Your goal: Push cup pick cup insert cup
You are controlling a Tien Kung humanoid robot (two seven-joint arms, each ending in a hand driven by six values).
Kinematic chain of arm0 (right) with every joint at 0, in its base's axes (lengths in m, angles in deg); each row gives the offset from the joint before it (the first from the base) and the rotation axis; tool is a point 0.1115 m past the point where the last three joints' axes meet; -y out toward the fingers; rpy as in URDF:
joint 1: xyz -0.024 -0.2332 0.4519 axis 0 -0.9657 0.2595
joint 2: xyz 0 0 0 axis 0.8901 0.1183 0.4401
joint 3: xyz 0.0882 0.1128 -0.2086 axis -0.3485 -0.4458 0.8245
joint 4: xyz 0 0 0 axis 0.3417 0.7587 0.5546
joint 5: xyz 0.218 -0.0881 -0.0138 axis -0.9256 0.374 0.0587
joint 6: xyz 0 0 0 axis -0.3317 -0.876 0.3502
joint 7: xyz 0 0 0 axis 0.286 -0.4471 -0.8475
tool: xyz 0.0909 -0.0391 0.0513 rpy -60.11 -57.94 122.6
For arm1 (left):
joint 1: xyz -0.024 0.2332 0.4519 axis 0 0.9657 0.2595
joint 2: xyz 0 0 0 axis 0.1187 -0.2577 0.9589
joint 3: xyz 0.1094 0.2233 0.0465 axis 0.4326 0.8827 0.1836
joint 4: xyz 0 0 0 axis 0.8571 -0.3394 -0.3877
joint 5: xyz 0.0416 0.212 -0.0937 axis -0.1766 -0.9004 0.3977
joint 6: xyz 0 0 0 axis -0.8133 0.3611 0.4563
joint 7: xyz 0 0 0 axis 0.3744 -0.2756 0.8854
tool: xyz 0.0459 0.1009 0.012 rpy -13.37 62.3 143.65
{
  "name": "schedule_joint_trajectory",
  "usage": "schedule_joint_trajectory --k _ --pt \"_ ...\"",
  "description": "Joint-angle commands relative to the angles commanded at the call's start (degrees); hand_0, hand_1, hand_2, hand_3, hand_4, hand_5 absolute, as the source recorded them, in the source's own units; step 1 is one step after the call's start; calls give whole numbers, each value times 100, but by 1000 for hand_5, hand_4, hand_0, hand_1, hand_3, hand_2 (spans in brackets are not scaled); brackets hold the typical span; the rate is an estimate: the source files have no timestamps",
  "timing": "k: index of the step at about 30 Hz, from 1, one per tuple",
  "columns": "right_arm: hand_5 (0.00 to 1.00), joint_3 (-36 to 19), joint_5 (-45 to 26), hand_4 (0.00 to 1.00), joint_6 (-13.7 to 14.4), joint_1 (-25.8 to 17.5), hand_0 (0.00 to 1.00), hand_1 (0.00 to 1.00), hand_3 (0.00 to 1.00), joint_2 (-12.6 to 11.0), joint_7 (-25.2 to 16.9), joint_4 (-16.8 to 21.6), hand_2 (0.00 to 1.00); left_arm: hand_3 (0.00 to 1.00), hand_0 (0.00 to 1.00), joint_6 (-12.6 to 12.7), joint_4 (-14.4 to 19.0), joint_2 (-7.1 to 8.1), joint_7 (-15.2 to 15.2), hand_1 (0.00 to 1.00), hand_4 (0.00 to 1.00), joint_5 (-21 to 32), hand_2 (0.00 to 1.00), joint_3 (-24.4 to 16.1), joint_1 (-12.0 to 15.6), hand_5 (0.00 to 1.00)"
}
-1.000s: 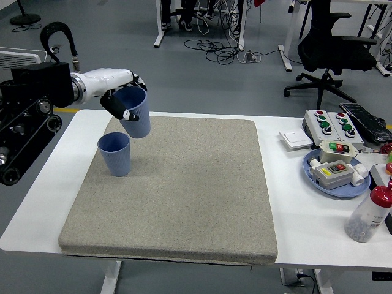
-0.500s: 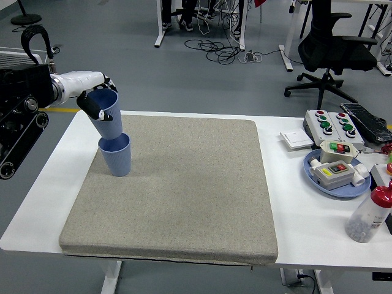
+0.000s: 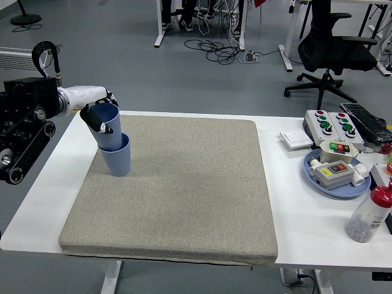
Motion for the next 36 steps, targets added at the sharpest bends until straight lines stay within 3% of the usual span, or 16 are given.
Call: schedule_joint_trajectory --k 13,14,19,20,25,26,31,33,36 --pt "542 32 -24 94 -4 20 721 656 580 -5 -1 0 657 613 425 188 -198 -108 163 578 587 43 578 35 -11 6" --pt "540 33 -25 93 -4 23 721 656 580 -6 -1 0 657 906 550 208 -218 -117 174 764 886 28 826 65 -7 328" --pt "540 42 -36 93 -4 30 721 656 580 -6 -2 0 657 906 550 277 -295 -161 181 764 886 -82 826 185 11 328" --pt "538 45 -40 91 -4 31 721 656 579 -7 -3 0 657 998 914 312 -313 -172 181 977 998 -123 998 208 15 499" --pt "538 61 -58 91 -5 37 721 656 579 -10 -5 0 657 998 914 493 -407 -212 146 977 998 -191 998 273 31 499" --pt "536 64 -62 90 -5 38 721 655 580 -11 -5 0 657 998 998 526 -423 -216 146 998 998 -191 998 272 33 540" --pt "536 67 -70 90 -4 44 721 655 580 -12 -7 0 657 998 998 668 -498 -231 159 998 998 -169 998 238 55 540" --pt "538 65 -73 90 -3 45 721 656 579 -12 -8 0 657 998 998 694 -504 -228 165 998 998 -157 998 227 67 584" --pt "538 52 -56 90 -6 51 721 656 579 -11 -10 0 657 998 998 1141 -420 -199 437 998 998 46 998 121 161 584"
